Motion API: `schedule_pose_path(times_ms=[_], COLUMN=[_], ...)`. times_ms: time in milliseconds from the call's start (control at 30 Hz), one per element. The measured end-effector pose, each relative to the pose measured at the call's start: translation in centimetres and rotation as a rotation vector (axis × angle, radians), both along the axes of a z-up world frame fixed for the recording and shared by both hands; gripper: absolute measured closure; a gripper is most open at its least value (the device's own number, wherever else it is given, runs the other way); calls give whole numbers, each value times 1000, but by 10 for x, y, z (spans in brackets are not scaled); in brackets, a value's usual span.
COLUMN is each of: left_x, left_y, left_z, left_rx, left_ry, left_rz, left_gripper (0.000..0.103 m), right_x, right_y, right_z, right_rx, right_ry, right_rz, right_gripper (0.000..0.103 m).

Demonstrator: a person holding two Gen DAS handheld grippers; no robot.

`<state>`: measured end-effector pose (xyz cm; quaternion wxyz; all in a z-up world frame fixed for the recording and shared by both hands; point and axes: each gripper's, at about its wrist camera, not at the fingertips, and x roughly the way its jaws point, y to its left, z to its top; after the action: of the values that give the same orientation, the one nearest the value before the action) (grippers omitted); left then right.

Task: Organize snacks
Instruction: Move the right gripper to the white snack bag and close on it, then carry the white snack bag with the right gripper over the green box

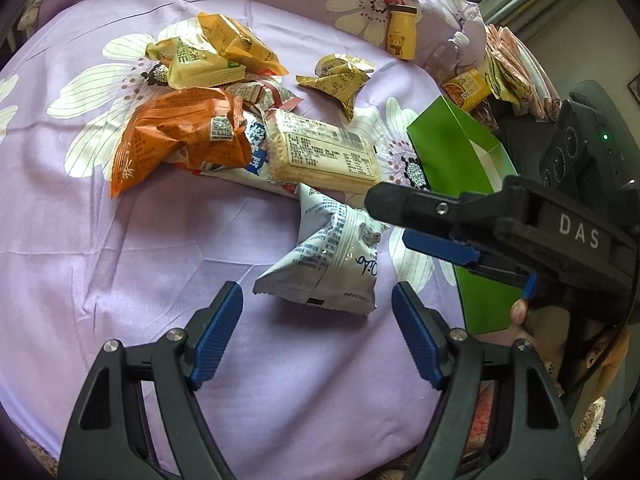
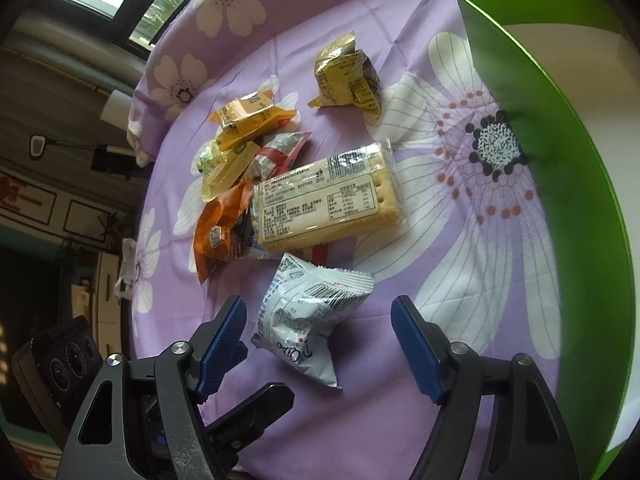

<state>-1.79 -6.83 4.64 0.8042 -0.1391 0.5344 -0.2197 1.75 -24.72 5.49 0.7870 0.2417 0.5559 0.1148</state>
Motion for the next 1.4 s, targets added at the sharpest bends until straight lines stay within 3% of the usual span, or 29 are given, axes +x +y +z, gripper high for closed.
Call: schedule_pose_path(times_ms=[167, 367, 633, 733, 800, 1033, 1400], left_x=[-1, 0, 2, 4, 5, 8, 15], left_y=[4, 1, 1, -2, -4, -15, -67], left_z=[-2, -9, -11, -10, -7, 14, 68], left_rx=[-3, -25, -33, -37, -13, 29, 54], left_ry=[25, 68, 59, 57, 41, -30, -212], left_rz=[39, 49, 56, 52, 52, 40, -90], left_gripper=[26, 26, 26, 31, 34, 35, 32], right_x=[24, 41, 36, 35, 33, 25, -1], right_y=[10, 24, 28, 33, 36, 39, 0], right_z=[15, -1, -15, -19, -19, 0, 71], right_rx=[-75, -140, -125, -127, -150, -175, -211], right_ry=[0, 44, 58, 57, 48, -19, -219], right_rz=[84, 142, 159, 184, 191, 200, 37], right_gripper=[26, 26, 26, 27, 33, 34, 34])
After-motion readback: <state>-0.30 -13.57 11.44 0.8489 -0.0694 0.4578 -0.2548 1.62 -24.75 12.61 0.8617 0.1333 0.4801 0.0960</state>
